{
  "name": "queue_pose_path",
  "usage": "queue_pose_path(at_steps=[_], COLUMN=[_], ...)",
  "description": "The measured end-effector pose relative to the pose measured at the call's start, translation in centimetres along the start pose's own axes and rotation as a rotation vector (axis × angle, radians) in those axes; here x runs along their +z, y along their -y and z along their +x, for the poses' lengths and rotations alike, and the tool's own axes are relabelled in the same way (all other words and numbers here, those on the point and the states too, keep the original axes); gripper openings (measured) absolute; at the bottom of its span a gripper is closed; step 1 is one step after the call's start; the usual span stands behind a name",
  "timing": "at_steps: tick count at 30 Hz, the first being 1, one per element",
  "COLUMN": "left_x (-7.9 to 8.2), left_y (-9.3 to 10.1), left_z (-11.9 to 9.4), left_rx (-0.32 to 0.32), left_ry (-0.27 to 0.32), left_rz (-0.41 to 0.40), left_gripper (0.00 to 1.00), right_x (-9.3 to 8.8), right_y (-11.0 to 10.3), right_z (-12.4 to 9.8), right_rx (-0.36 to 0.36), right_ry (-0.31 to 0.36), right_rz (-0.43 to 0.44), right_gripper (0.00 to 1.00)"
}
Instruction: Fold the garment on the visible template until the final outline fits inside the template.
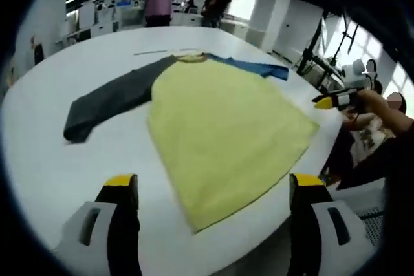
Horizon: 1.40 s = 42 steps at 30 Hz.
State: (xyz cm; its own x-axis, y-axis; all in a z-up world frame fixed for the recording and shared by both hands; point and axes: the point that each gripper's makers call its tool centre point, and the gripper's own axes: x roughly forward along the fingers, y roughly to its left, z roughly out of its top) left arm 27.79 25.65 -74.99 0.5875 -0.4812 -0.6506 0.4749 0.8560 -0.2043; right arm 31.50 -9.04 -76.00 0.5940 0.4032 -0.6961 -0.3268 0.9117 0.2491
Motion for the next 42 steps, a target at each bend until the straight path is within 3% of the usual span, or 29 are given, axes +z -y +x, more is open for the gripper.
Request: queue_pose_path(at_steps=[9,19,29,36,42], left_x=[1.1,2.5,4.4,5.8,6.0], left_y=[0.2,0.4,1.0,1.1,1.1], left_z=[0.2,0.2,0.0,-0.1,0.1], left_rx=[-0.019,-0.041,-0.074,-0.080,-0.082], left_ry=[0.051,0.107,0.190,0.244,0.232], left_rz=[0.030,0.067,0.094,0.097,0.107], left_gripper=[0.99,0.99,0.99,0.99,0.99], right_x=[2.5,5.5,7.9,8.7,9.2], right_y=[3.2,7.1,10.2,12.4,14.2], right_z=[0.0,0.7,1.8,3.1,4.2], right_rx=[-0.022,-0.063,-0.146,-0.199,-0.219], right_ry=[0.080,0.164,0.225,0.194,0.177], right_rz=[0.057,0.110,0.124,0.123,0.152], right_gripper=[0.74,0.67,0.47,0.37,0.31])
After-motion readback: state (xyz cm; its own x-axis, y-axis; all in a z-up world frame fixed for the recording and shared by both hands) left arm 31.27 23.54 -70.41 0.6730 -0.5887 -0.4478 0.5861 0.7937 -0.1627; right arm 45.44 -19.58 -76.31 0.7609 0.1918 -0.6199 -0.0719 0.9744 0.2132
